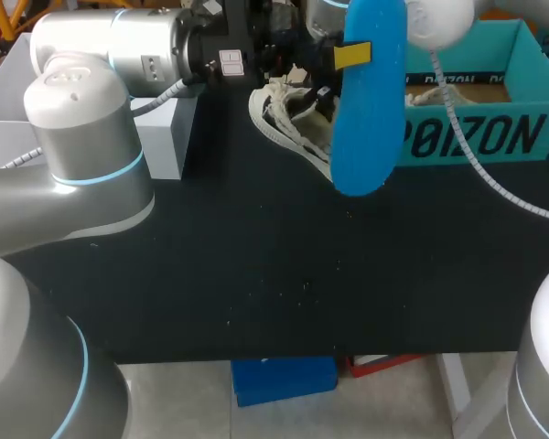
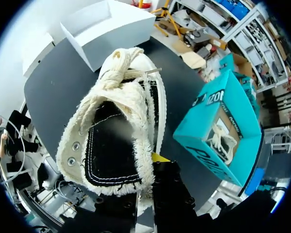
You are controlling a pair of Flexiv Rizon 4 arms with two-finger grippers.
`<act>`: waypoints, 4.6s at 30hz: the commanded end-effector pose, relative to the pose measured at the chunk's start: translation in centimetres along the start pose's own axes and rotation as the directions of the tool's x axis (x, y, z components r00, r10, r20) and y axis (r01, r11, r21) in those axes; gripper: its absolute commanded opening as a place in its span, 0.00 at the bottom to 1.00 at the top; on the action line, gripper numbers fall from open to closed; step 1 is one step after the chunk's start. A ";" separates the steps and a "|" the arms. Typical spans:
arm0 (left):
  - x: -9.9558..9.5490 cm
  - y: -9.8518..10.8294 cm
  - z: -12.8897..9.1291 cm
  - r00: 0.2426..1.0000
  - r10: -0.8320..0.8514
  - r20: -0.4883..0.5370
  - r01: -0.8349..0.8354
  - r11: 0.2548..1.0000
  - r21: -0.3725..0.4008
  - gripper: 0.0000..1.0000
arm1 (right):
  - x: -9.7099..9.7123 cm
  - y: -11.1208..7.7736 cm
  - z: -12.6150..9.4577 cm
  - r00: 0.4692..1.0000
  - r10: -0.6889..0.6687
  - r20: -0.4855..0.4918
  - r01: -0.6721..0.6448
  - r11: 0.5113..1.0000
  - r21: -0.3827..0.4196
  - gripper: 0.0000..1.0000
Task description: Take the shoe out of the shoebox, open the shoe tongue, remove and reinsert the insole, then place the shoe into the shoebox
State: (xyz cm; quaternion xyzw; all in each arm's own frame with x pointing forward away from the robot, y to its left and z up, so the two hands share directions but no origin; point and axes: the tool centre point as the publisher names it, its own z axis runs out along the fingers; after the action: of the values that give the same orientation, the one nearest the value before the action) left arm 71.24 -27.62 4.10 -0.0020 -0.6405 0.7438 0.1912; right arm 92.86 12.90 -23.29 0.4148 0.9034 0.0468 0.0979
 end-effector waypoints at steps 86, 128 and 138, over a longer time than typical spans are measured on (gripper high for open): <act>0.0 0.1 0.1 1.000 0.001 0.002 -0.001 1.000 0.000 0.00 | 4.2 -2.7 5.5 0.650 0.522 -0.552 -0.601 0.798 0.047 1.00; 0.0 0.1 0.1 1.000 0.001 0.002 -0.001 1.000 0.000 0.00 | 2.2 -4.3 0.4 0.296 0.332 -0.896 -0.670 0.740 0.053 1.00; -0.1 0.1 0.3 0.989 0.146 -0.003 -0.145 0.983 -0.117 0.00 | 1.9 -4.0 -0.7 0.267 0.314 -0.911 -0.676 0.734 0.055 1.00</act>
State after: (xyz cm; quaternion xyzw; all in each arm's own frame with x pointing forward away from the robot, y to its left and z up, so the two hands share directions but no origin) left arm 71.24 -27.69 3.90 -0.0108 -0.6438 0.7446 0.1757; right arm 88.58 11.65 -23.36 0.5691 0.6122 0.4382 -0.3308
